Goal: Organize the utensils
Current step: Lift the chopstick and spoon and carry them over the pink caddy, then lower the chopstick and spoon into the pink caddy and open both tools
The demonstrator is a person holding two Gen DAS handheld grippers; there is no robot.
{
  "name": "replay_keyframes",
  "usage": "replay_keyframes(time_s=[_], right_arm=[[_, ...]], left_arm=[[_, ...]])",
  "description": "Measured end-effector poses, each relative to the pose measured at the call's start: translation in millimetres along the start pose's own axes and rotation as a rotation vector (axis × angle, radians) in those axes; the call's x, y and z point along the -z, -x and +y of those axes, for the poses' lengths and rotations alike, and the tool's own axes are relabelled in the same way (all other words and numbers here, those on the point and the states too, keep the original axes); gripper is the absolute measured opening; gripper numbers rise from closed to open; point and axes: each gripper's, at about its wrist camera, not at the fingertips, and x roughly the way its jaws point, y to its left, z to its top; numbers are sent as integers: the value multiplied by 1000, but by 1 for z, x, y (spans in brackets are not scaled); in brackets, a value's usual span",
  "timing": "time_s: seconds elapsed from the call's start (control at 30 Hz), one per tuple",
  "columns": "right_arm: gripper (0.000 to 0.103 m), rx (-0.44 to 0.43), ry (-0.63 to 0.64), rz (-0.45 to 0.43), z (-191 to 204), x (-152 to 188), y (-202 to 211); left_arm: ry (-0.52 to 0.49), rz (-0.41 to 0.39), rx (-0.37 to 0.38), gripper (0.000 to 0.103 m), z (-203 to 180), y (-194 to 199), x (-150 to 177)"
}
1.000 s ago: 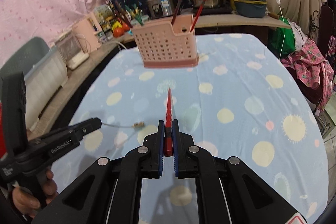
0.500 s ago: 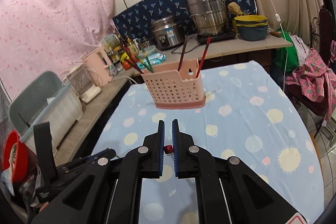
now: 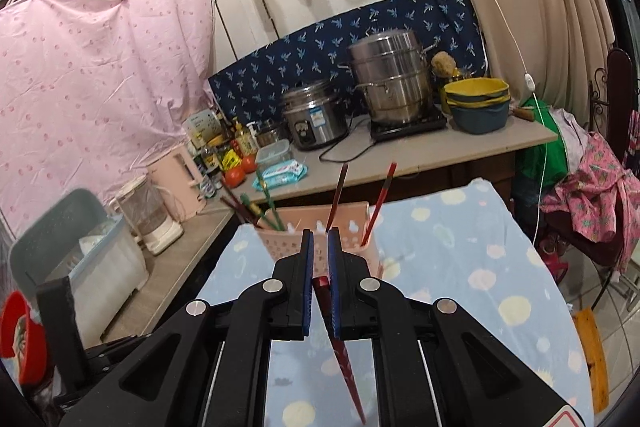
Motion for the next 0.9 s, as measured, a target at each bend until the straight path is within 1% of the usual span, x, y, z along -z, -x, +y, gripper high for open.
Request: replay_keyframes(time_s=[0.1,0.17,0.3,0.4,0.5,0.67,0.8,0.9], right_arm=[[7,-8,-10,-19,-3,-22,-17],[7,-13,-16,-37,-4,-38,-28],[7,-29,-31,-85,-3,-73,-48],[7,-29,-21,-120,3,-96,-60],[7,-31,-11,-145,8,-114,-73],[7,-26,-4,-148,9,-128,-99],[7,-14,-3,-138,7,-134,-120],[7,-5,-1,-114,4,-130,-135]], left_arm=[[-9,-33,17,10,-3,-4,-28],[-12,-64,33,10,-5,-8,-53],[-46,-133,33,10,-15,-18,-99],[-59,-169,35,10,-21,-29,-126],[-72,-184,26,10,-24,-43,-143],[-62,-154,17,11,-19,-74,-152],[-51,-121,11,11,-14,-94,-146],[-44,-90,1,11,-9,-110,-140]])
